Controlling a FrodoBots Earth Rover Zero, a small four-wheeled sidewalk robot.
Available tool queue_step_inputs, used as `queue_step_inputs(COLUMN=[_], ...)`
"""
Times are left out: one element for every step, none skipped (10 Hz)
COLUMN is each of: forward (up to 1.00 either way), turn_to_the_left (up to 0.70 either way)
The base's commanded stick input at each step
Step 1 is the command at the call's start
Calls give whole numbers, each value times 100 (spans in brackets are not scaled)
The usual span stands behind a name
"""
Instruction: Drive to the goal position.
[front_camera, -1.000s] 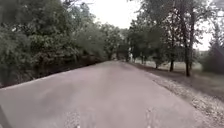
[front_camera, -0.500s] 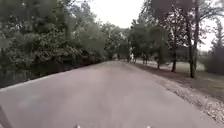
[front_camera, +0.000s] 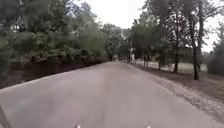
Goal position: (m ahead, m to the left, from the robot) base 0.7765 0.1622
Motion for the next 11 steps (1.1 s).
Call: queue_step_inputs(forward=[70, 70, 70, 70, 70, 70, 70, 70, 70, 70, 70], turn_to_the_left=[0, 0, 0, 0, 0, 0, 0, 0, 0, 0, 0])
